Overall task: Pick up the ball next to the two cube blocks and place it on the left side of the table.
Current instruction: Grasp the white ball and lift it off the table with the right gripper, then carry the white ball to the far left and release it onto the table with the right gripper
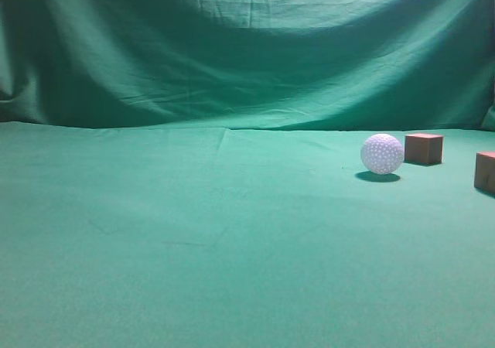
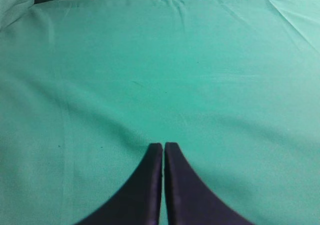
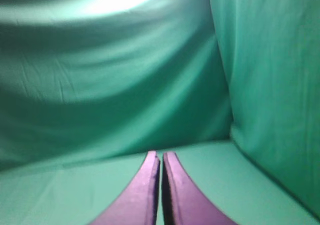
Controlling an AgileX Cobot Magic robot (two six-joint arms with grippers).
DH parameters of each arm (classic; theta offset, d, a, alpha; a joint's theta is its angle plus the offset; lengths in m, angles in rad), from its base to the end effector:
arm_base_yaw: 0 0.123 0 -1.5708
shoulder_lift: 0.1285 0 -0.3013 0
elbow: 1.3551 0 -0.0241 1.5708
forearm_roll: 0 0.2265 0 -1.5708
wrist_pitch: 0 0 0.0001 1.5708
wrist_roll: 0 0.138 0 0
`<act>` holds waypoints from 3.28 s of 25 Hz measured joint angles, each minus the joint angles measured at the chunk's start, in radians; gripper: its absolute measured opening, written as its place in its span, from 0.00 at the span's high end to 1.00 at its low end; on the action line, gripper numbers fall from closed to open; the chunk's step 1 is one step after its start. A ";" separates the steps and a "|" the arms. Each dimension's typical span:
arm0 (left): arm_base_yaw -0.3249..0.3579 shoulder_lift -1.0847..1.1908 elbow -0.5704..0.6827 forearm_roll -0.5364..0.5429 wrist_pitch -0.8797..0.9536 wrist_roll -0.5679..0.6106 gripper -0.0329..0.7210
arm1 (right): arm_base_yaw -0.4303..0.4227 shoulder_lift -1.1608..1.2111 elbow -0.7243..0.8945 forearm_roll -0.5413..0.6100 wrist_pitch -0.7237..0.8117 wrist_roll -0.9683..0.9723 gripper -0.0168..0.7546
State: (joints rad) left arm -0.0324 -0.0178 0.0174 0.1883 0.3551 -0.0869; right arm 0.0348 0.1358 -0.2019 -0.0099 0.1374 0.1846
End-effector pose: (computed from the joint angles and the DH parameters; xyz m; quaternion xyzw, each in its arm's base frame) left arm 0.0573 0.0071 0.1644 0.0287 0.7926 0.0433 0.6075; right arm 0.0673 0.0022 0.2622 0.0495 0.6997 0.0741 0.7088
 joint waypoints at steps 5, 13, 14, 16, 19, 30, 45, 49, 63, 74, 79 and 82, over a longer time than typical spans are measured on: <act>0.000 0.000 0.000 0.000 0.000 0.000 0.96 | 0.002 0.291 -0.165 0.000 0.225 0.000 0.98; 0.000 0.000 0.000 0.000 0.000 0.000 0.96 | 0.074 0.620 -0.329 0.054 0.384 -0.191 0.98; 0.000 0.000 0.000 0.000 0.000 0.000 0.96 | 0.109 0.661 -0.361 0.058 0.417 -0.231 0.98; 0.000 0.000 0.000 0.000 0.000 0.000 0.96 | 0.179 0.742 -0.422 0.060 0.490 -0.270 0.98; 0.000 0.000 0.000 0.000 0.000 0.000 0.96 | 0.262 0.875 -0.509 0.063 0.542 -0.286 0.98; 0.000 0.000 0.000 0.000 0.000 0.000 0.96 | 0.331 1.322 -0.759 0.143 0.556 -0.303 0.51; 0.000 0.000 0.000 0.000 0.000 0.000 0.96 | 0.363 1.724 -0.981 0.233 0.509 -0.430 0.20; 0.000 0.000 0.000 0.000 0.000 0.000 0.96 | 0.363 1.788 -1.030 0.233 0.505 -0.436 0.28; 0.000 0.000 0.000 0.000 0.000 0.000 0.96 | 0.365 1.823 -1.168 0.230 0.552 -0.440 0.57; 0.000 0.000 0.000 0.000 0.000 0.000 0.96 | 0.594 2.025 -1.681 0.345 0.563 -0.440 0.57; 0.000 0.000 0.000 0.000 0.000 0.000 0.96 | 0.717 2.238 -1.968 0.350 0.561 -0.441 0.57; 0.000 0.000 0.000 0.000 0.000 0.000 0.96 | 0.781 2.350 -2.086 0.352 0.507 -0.463 0.57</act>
State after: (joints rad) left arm -0.0324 -0.0178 0.0174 0.1883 0.3551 -0.0869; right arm 0.8163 2.4861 -2.2880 0.3416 0.6439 -0.2784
